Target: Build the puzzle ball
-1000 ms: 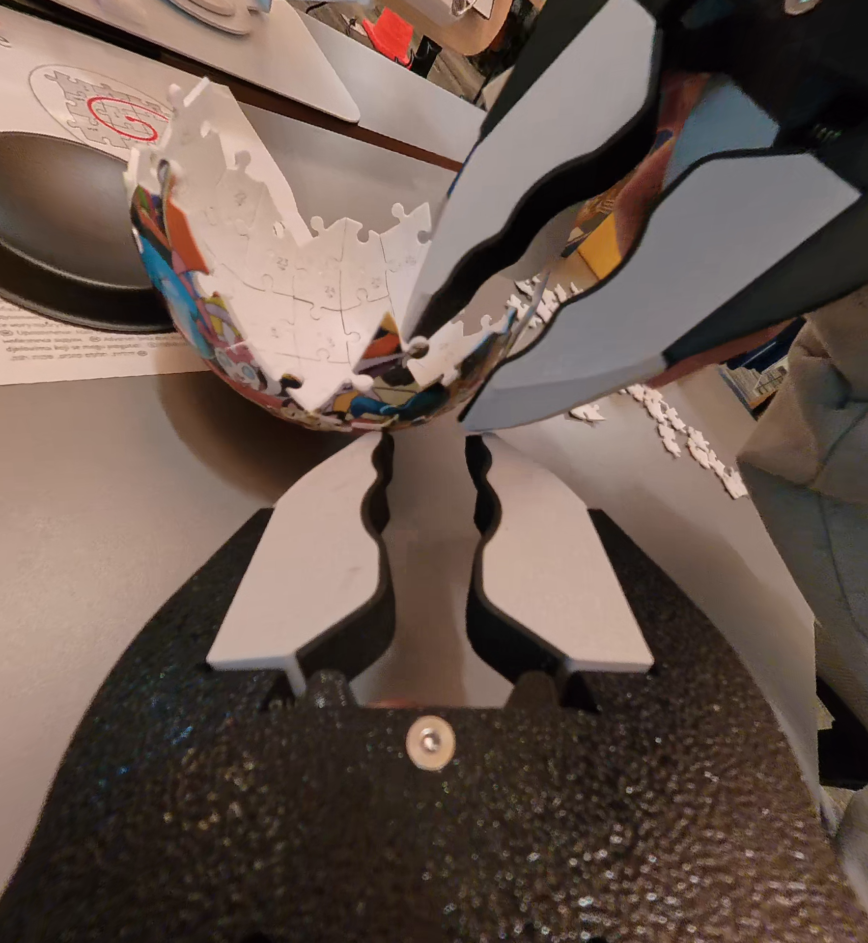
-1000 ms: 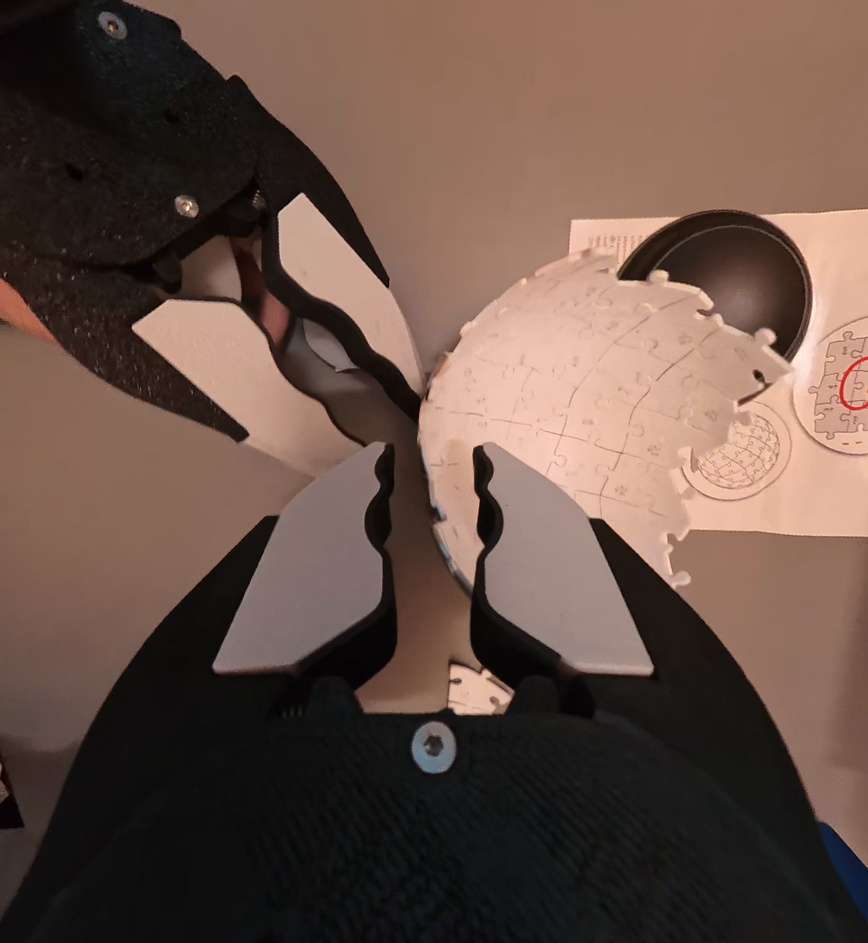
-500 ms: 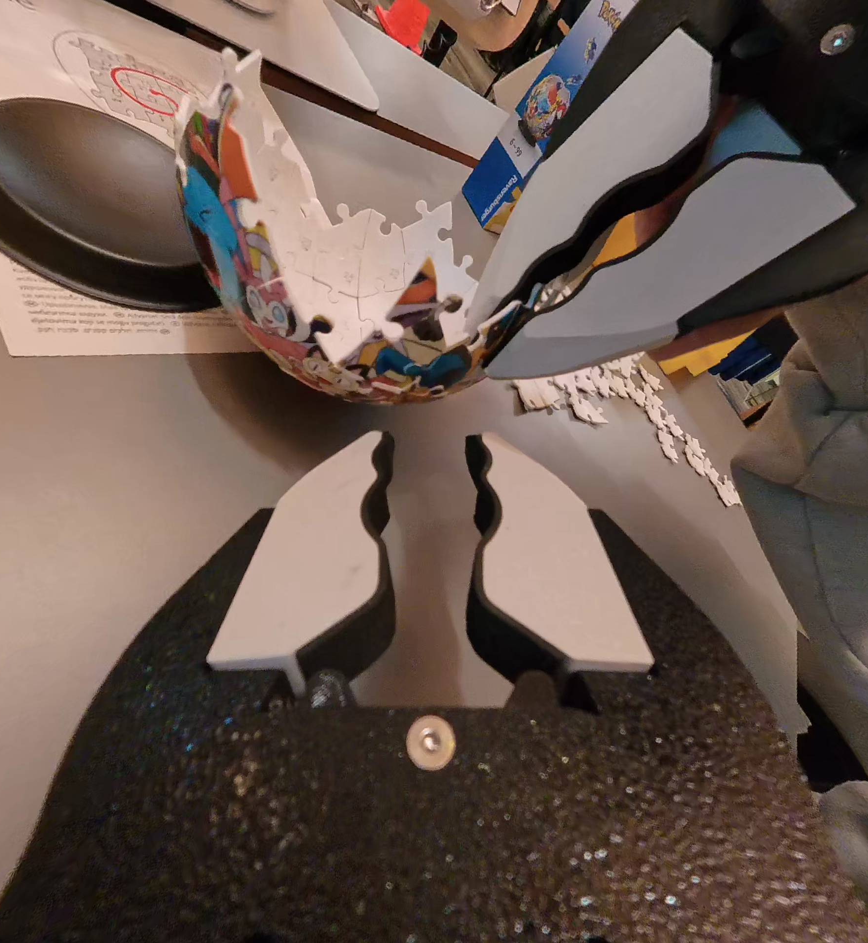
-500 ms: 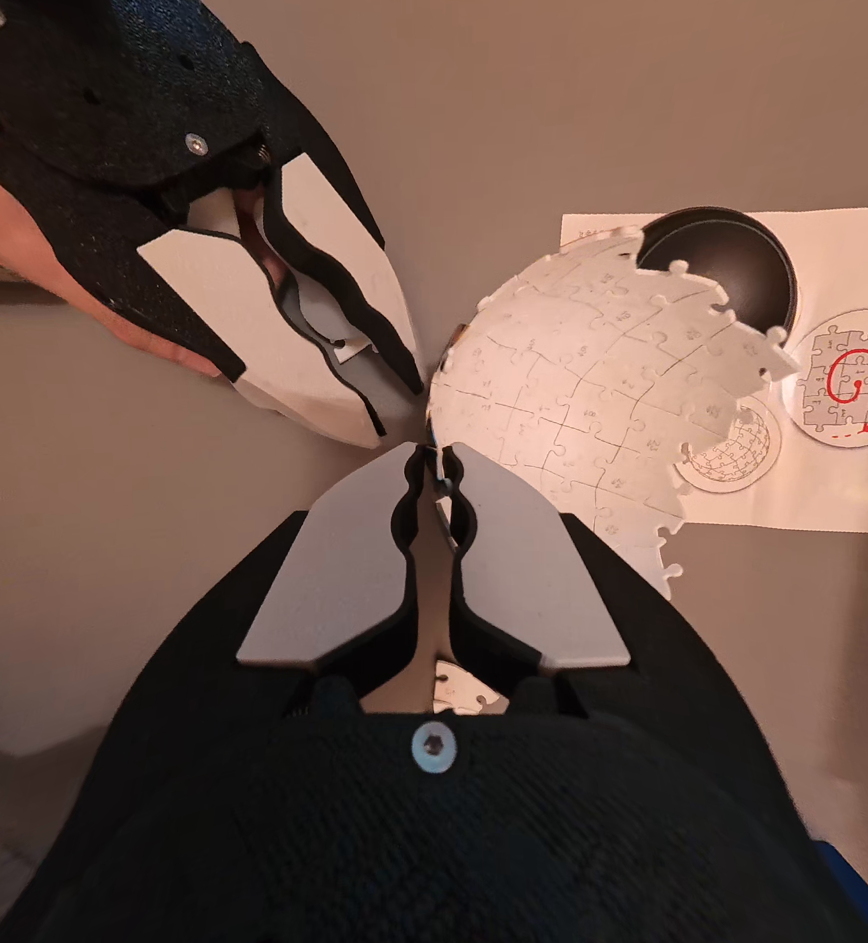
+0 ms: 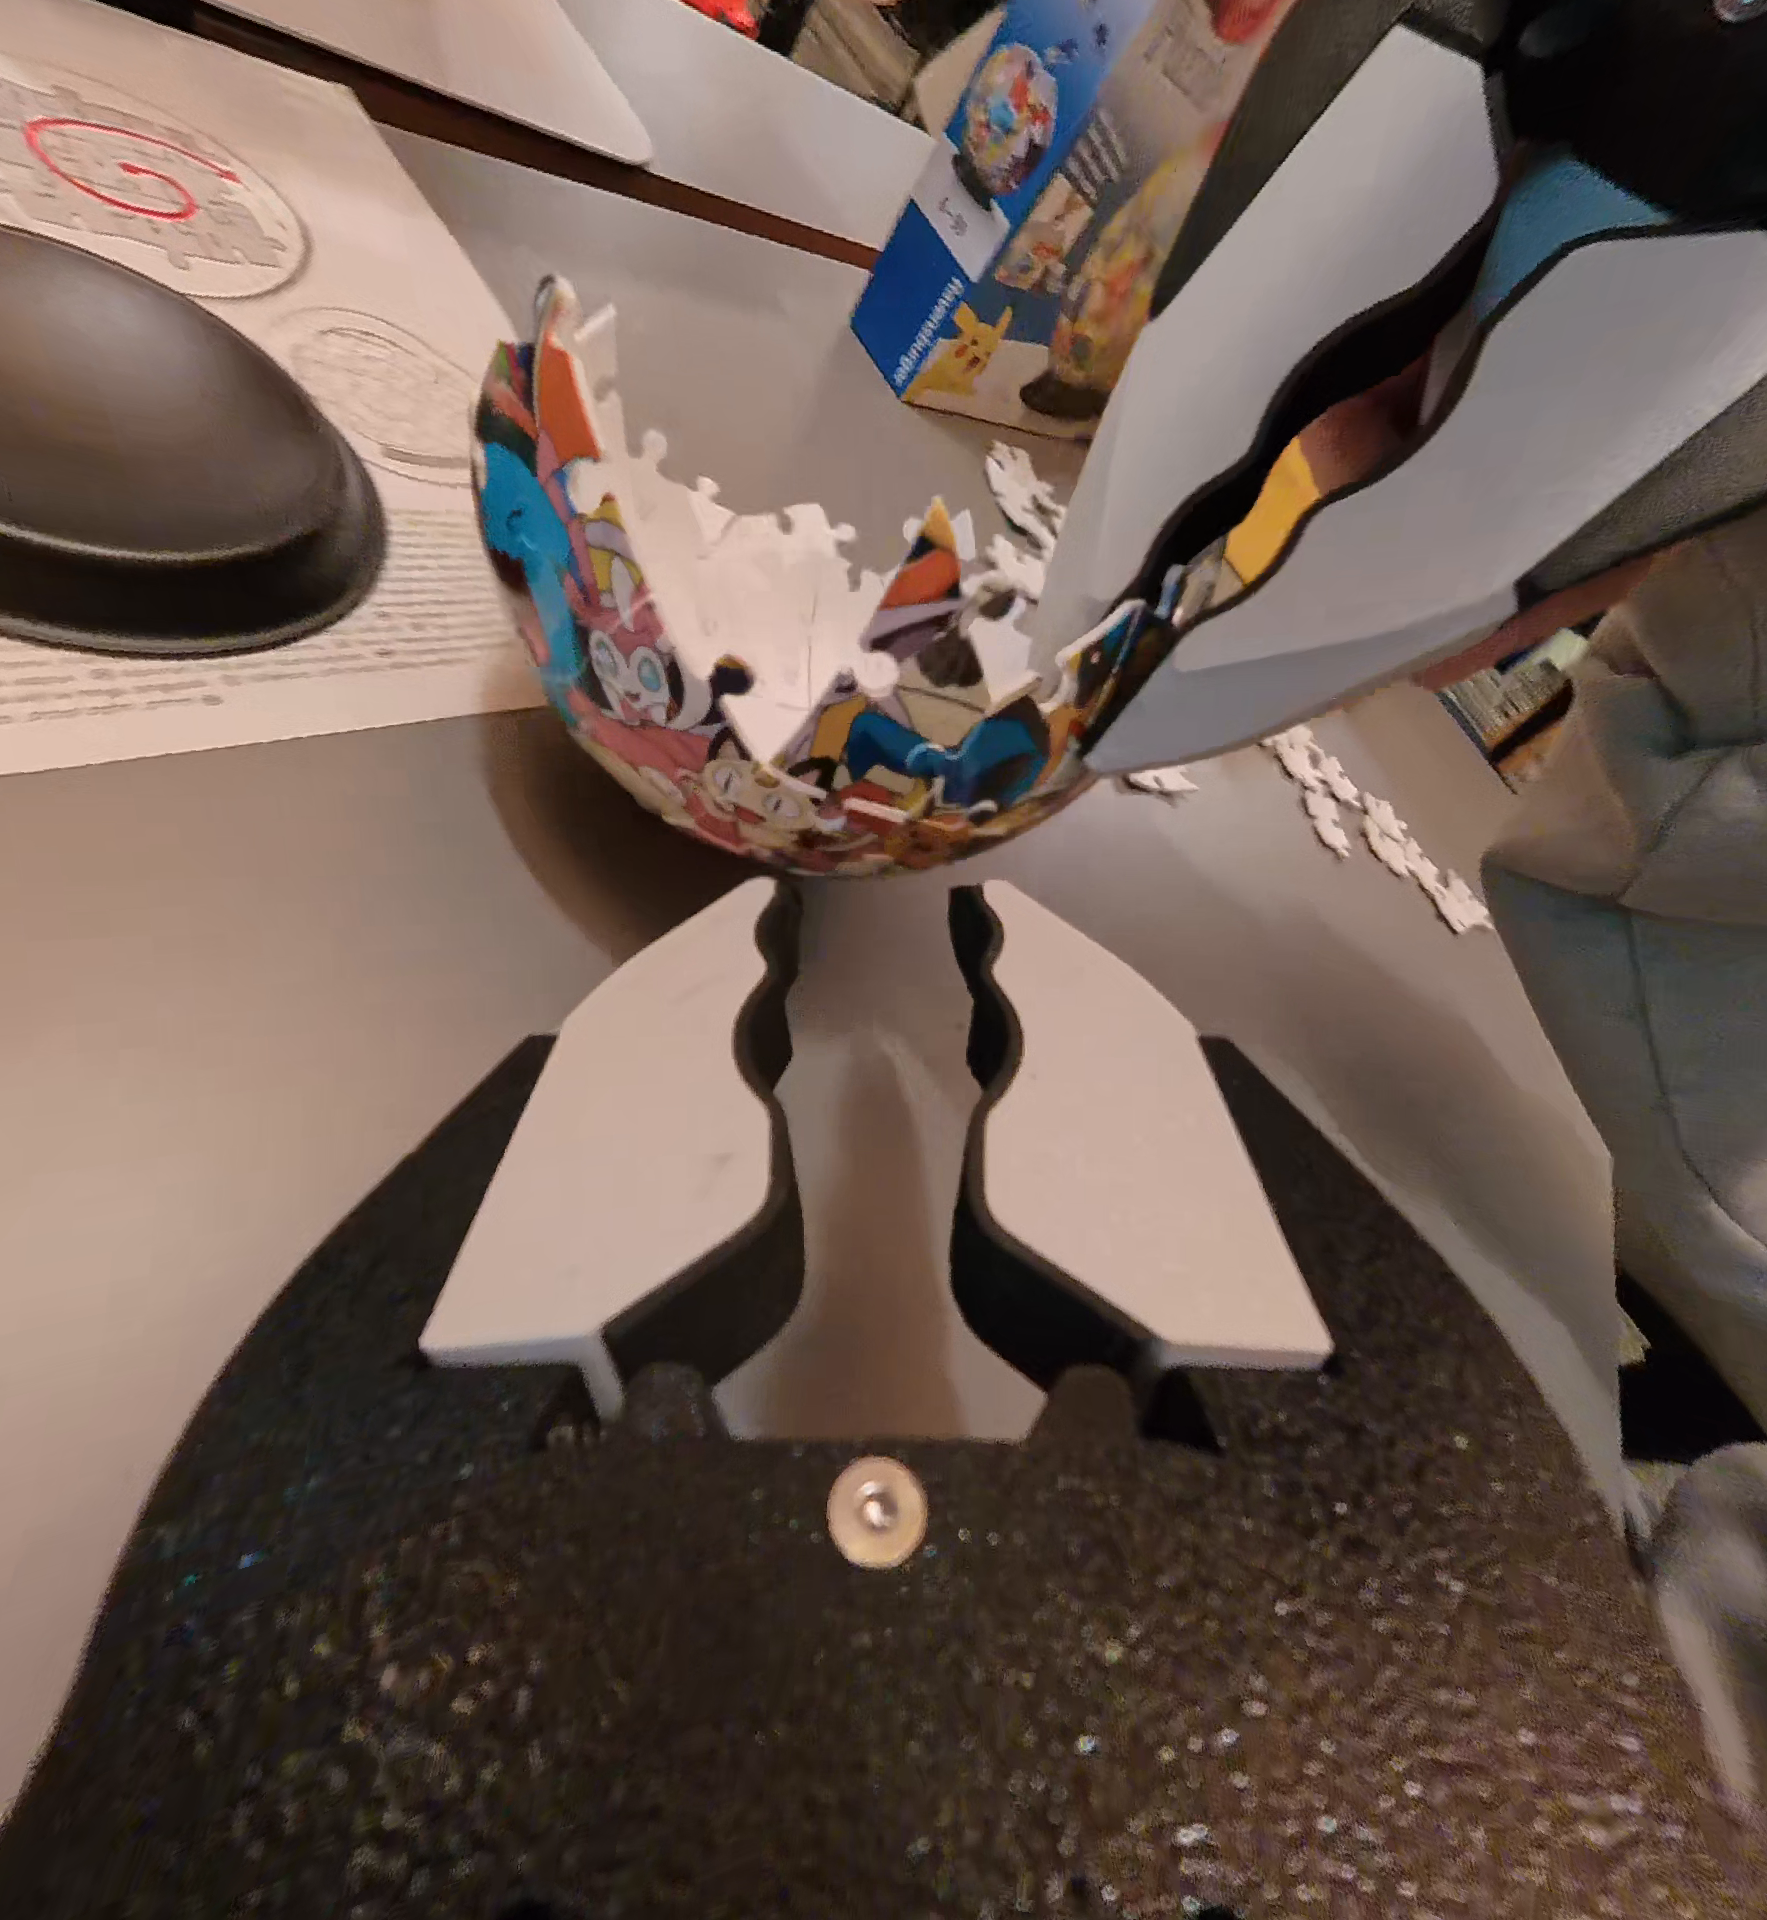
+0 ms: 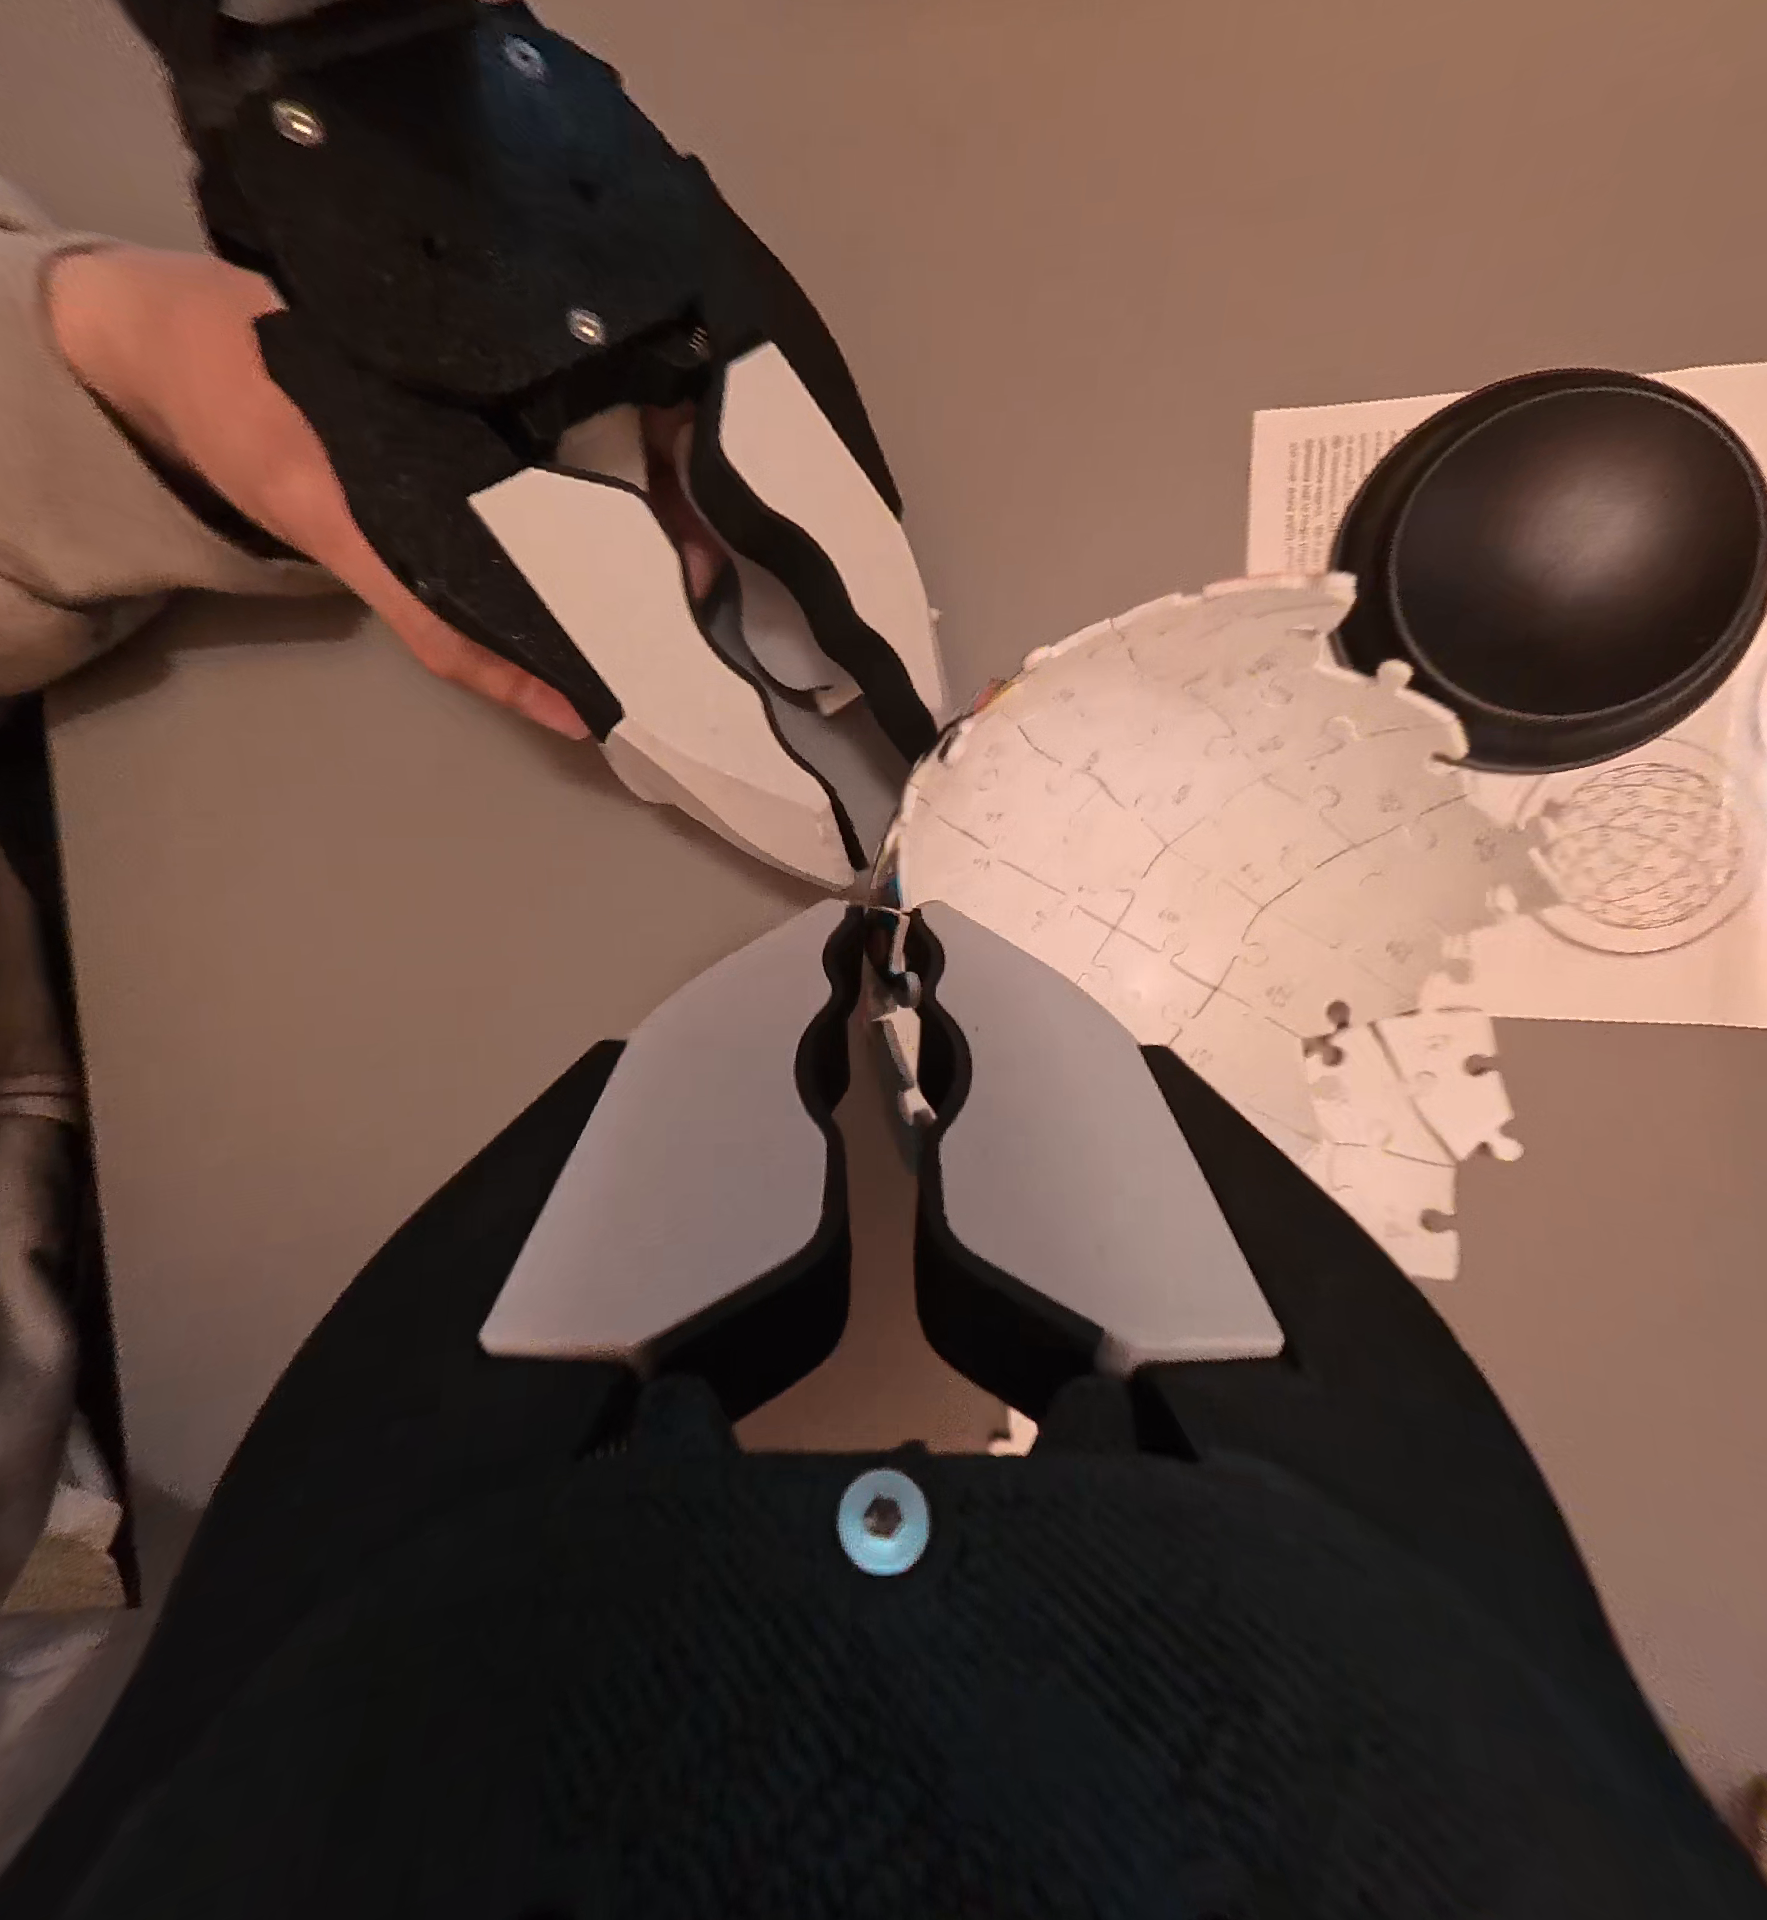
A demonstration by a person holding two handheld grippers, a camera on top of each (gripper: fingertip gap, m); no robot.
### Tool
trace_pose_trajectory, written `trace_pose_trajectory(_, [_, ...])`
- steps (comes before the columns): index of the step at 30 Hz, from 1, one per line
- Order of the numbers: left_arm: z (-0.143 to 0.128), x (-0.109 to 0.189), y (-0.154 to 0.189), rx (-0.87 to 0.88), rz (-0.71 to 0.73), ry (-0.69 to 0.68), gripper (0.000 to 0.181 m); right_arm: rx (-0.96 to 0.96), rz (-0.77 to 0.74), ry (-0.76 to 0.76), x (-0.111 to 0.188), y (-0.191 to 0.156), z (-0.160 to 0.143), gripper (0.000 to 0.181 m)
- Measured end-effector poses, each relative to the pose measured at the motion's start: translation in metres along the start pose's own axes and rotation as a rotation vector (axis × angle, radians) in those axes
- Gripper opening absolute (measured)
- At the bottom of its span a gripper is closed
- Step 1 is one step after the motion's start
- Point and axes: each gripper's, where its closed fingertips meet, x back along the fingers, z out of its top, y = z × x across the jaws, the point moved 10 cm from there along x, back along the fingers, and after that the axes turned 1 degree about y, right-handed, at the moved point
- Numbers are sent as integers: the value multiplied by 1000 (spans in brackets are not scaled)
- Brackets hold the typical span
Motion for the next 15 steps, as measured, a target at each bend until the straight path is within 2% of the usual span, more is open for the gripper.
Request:
trace_pose_trajectory(5, [-3, -5, 11, -96, -61, -64, 28, -61, 25, 79, 9, -14, -19, 8])
trace_pose_trajectory(9, [-5, -9, 17, -156, -48, -99, 29, -104, 58, 132, 17, -19, -31, 9])
trace_pose_trajectory(15, [-6, -11, 20, -190, -59, -123, 26, -162, 119, 170, 13, -23, -44, 6])
